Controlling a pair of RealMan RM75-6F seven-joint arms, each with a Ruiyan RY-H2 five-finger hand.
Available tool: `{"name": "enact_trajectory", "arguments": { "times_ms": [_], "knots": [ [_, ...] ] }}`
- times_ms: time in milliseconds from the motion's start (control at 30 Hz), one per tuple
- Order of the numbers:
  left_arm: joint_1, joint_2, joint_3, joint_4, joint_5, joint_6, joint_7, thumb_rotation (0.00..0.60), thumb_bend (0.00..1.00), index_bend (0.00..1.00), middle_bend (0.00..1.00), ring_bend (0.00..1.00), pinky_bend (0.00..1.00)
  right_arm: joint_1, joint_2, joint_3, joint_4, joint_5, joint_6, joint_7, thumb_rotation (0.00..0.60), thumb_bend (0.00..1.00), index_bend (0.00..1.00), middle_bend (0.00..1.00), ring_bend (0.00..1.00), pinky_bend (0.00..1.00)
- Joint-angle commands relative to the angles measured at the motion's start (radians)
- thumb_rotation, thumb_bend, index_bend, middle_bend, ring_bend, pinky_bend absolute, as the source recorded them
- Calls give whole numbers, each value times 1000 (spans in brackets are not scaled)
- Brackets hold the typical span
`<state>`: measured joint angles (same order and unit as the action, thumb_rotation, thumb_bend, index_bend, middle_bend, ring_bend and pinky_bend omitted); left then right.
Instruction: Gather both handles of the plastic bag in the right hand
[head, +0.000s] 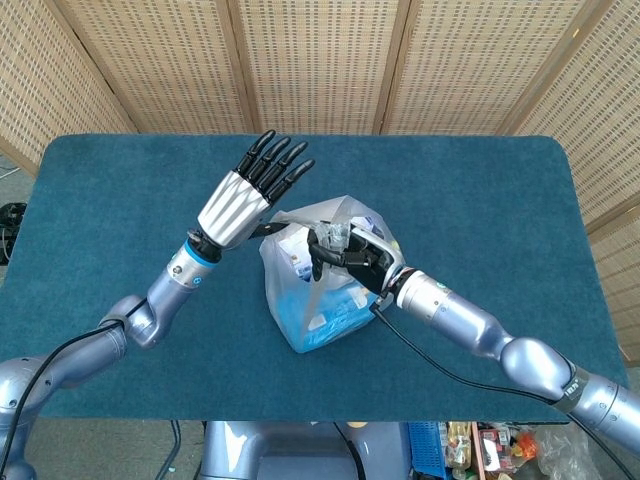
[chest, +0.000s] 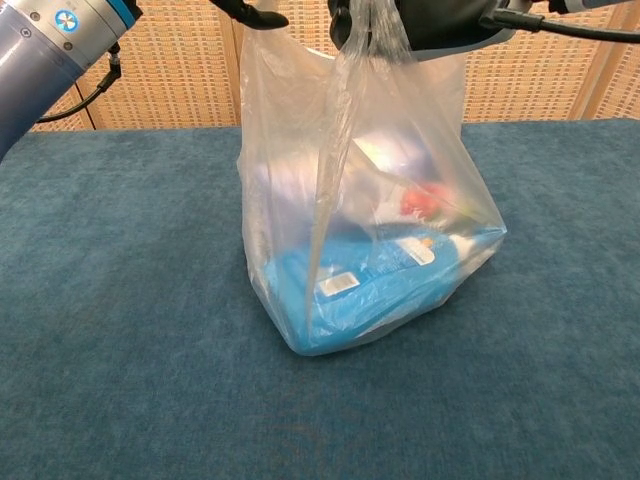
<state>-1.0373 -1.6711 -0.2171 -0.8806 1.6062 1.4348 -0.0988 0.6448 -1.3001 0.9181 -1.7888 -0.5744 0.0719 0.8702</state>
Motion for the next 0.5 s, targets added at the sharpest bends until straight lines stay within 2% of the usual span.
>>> {"name": "enact_trajectory", "arguments": {
  "times_ms": [33,167,233,400,500],
  "knots": [
    [9,28,15,-19,6,-17,-37,600,0,0,0,0,0,3,2,-4,2,1,4,0,600,439,535,696,640,583],
    [25,69,28,-47,11,-20,-114,588,0,0,0,0,0,13,7,-15,4,5,13,0,600,440,535,696,640,583],
    [38,100,38,-72,13,-25,-187,548,0,0,0,0,0,22,12,-23,1,10,30,3,600,439,535,696,640,583],
    [50,145,54,-99,16,-46,-248,415,0,0,0,0,0,40,23,-41,-9,22,63,6,600,442,534,696,641,583],
    [60,166,58,-115,13,-53,-284,393,0,0,0,0,0,52,29,-56,-17,28,86,7,600,443,533,696,641,584]
  ]
}}
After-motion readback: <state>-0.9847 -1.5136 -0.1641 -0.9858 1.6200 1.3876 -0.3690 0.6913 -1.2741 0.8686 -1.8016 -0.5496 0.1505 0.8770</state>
